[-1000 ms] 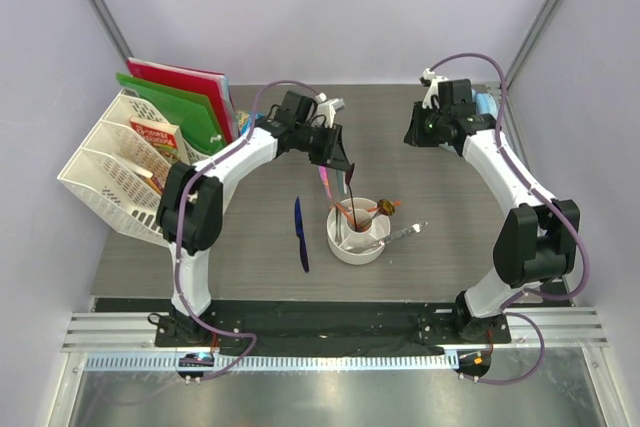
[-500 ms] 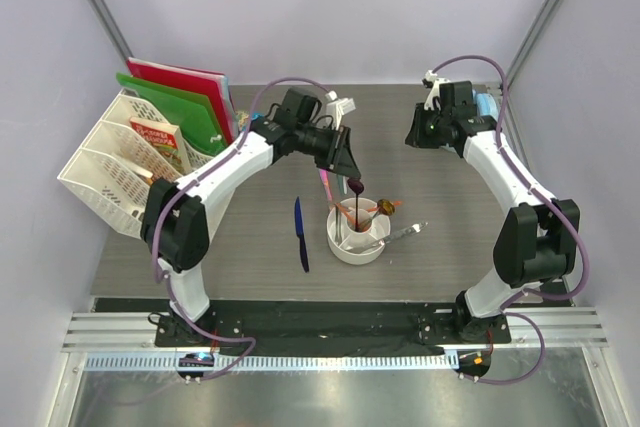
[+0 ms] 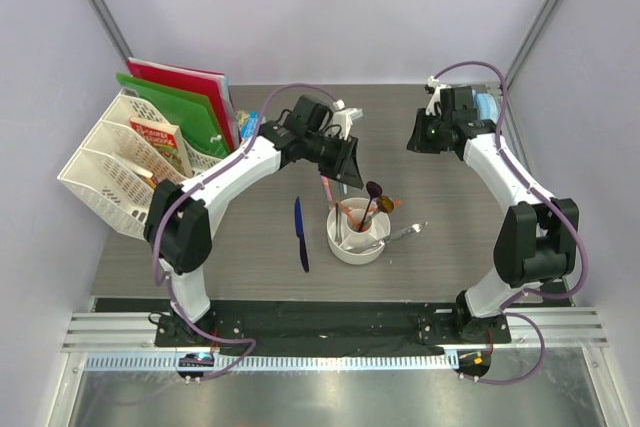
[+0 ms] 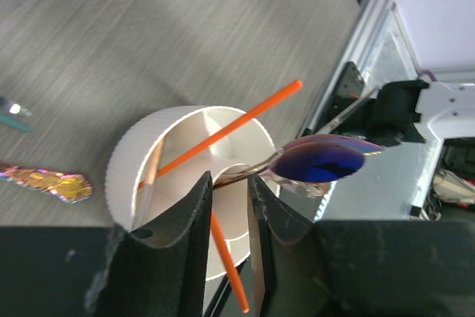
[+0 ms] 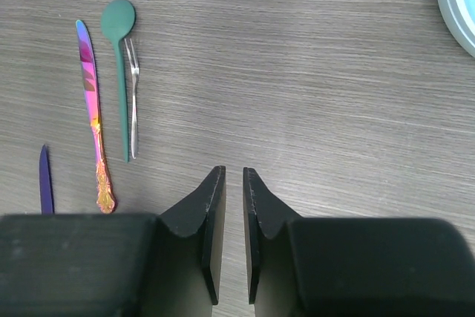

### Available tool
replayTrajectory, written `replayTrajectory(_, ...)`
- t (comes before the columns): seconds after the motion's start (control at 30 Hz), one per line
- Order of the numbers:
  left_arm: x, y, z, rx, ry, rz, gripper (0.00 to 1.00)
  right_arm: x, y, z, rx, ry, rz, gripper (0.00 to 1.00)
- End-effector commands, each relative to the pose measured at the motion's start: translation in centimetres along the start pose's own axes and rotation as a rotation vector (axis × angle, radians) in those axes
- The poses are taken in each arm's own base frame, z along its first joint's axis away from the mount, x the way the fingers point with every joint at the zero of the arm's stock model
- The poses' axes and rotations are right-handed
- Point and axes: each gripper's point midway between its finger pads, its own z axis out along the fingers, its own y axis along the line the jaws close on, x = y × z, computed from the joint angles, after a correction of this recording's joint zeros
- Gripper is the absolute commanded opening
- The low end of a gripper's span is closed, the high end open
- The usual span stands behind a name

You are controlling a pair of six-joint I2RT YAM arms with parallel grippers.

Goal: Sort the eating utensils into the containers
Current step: Place the spoon in the storage box.

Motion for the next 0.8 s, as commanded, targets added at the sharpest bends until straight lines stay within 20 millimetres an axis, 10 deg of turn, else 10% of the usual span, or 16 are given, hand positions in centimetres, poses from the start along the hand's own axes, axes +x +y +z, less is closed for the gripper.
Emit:
replayTrajectory(0.0,-2.2,0.5,-1.9,-0.084,-0.083,0.049,0.27,-2.3,0.4,-1.4,-0.002,-0.094,0.001,0.22)
replayTrajectory(0.37,-3.4,2.2,-3.2,-0.187,-0.151,0.052,0.27,-3.4,0.6,-1.9,-0.007,-0.129,0.011,0.23)
replayTrajectory(0.77,0.5,16.4,-9.4,-0.705,-0.101,-0.220,0.32,1.9,-2.7,-0.6,0.126,0.025,0.105,0.31)
